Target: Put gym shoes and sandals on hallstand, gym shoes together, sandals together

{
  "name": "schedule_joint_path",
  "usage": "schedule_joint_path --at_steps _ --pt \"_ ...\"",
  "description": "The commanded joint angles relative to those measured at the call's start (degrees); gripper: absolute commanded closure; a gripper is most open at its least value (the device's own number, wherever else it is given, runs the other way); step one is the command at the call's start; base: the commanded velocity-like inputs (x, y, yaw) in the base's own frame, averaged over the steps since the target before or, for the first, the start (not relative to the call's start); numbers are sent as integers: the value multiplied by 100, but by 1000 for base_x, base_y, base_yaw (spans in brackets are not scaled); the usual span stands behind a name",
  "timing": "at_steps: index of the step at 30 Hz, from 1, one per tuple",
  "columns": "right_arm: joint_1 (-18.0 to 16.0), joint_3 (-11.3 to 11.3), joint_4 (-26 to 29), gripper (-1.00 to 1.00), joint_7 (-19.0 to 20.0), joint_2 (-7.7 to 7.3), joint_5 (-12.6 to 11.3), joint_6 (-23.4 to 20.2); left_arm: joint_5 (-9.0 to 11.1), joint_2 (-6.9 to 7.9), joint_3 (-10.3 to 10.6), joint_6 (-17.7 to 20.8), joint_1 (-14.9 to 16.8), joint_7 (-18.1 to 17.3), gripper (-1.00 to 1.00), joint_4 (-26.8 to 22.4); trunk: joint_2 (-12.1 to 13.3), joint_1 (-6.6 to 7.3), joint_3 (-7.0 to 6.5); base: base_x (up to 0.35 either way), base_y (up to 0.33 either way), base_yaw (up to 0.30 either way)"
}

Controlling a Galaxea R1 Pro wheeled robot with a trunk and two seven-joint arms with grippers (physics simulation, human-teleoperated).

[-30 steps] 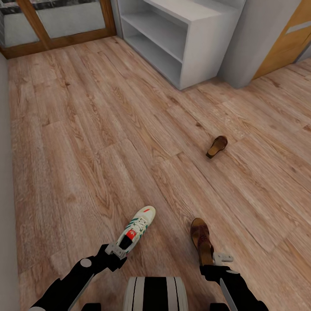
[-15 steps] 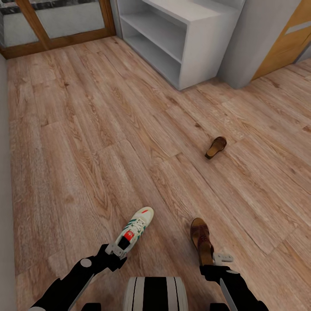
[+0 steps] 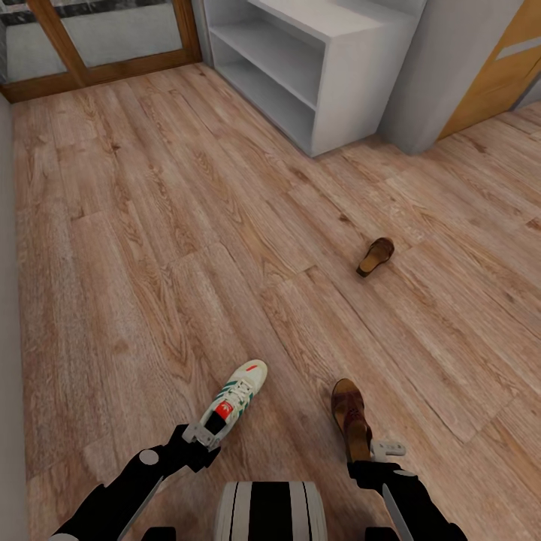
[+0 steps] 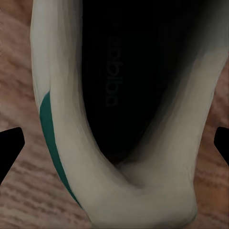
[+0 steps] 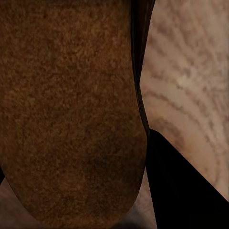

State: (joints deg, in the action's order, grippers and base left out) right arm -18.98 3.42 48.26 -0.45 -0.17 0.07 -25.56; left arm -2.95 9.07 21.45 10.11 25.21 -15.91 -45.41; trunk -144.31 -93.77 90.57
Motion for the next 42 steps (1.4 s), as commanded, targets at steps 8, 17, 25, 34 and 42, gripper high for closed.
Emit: schedule_joint_path --at_steps 8,17,25,34,42 --pt "0 1 8 100 -16 0 -16 -35 -31 7 1 26 1 -9 -100 -15 -1 1 3 0 0 0" --pt "0 1 8 100 -16 1 -15 -37 -31 7 0 24 1 38 -100 -18 -1 1 3 0 0 0" --pt "0 1 8 100 -16 2 -15 -37 -31 -1 0 24 1 179 -100 -13 -1 1 3 0 0 0" --pt "0 1 8 100 -16 1 -16 -37 -31 -1 0 24 1 195 -100 -12 -1 1 3 71 0 0" --pt "0 1 8 100 -16 0 -16 -37 -31 -1 0 23 1 199 -100 -12 -1 1 3 10 0 0"
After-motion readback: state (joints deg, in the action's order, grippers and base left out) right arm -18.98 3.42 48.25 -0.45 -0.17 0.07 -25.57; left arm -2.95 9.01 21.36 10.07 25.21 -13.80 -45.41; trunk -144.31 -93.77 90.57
